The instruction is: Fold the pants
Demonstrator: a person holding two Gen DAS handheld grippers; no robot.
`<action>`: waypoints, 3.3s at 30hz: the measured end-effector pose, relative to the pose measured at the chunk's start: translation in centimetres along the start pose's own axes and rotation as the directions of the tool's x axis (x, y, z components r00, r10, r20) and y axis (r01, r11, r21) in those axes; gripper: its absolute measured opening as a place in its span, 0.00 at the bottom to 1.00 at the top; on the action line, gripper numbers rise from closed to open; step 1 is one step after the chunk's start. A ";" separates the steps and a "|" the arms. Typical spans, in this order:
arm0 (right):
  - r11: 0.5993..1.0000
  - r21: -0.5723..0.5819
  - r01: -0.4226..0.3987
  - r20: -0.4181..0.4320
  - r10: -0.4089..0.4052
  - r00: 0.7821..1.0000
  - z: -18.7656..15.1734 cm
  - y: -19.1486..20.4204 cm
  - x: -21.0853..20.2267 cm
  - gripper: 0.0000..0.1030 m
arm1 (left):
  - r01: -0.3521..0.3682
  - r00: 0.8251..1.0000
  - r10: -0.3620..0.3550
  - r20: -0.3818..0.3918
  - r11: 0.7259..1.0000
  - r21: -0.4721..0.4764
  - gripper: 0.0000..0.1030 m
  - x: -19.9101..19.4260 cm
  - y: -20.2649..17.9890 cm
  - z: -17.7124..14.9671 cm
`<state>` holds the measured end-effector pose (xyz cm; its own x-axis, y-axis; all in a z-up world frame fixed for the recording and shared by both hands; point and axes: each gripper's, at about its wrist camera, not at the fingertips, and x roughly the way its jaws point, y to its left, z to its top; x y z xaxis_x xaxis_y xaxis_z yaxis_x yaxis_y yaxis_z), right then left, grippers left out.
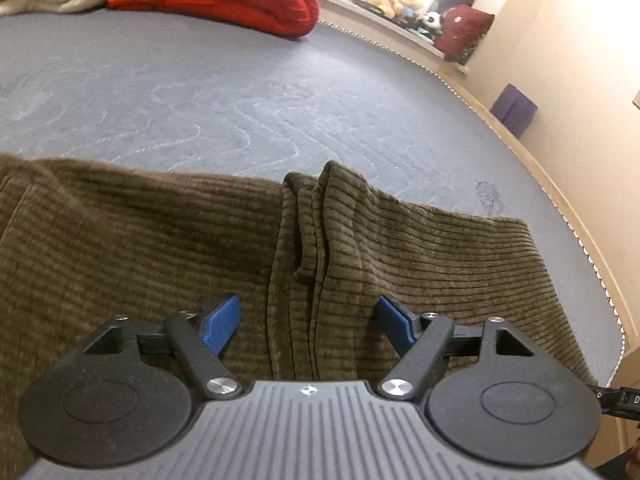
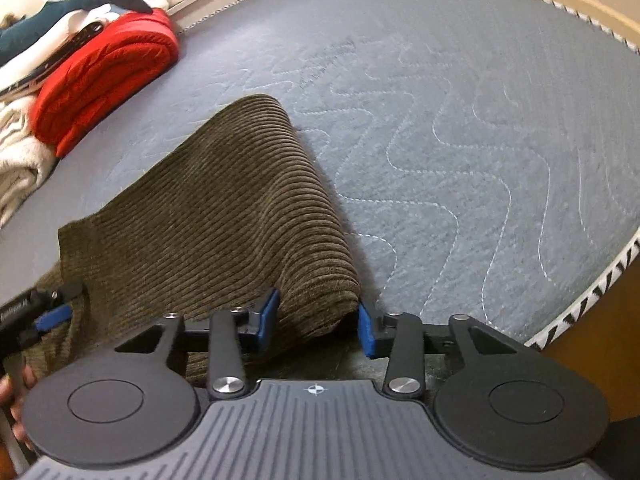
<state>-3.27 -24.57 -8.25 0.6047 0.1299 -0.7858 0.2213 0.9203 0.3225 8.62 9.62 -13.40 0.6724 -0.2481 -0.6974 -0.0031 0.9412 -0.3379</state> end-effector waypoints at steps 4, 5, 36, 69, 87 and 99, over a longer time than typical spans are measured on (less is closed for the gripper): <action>0.999 -0.011 0.042 0.002 -0.042 0.999 0.1 0.4 0.4 0.46 | 0.007 1.000 -0.007 -0.003 1.000 0.020 0.75 0.6 -0.1 0.3; 0.998 -0.011 0.055 0.003 -0.055 0.998 0.2 0.5 0.5 0.49 | 0.011 1.000 -0.011 -0.004 1.000 0.026 0.70 0.8 -0.2 0.4; 0.986 -0.041 0.159 0.054 -0.157 0.986 1.1 3.6 0.6 0.33 | 0.121 0.979 -0.036 -0.199 0.890 0.439 0.30 0.4 -5.4 -3.5; 0.333 -0.940 0.072 0.185 0.321 0.929 -12.9 22.6 -7.4 0.37 | 0.324 0.940 -0.306 -0.154 0.940 0.106 0.21 -2.0 -2.7 1.5; 0.795 -0.484 -0.366 0.052 0.443 0.895 -3.2 21.3 -6.7 0.57 | 0.004 1.000 -0.007 -0.027 0.995 -0.101 0.23 -15.9 16.1 7.1; 0.907 -0.163 -0.389 -0.228 0.349 0.909 -2.6 23.6 4.9 0.70 | -0.021 0.979 -0.046 -0.199 0.945 -0.326 0.99 -10.4 25.0 6.2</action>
<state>2.90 -1.25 -5.89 0.4523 0.5234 -0.7221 -0.1591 0.8441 0.5121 6.09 37.14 -10.68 0.5108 -0.3323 -0.7929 -0.2585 0.8203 -0.5103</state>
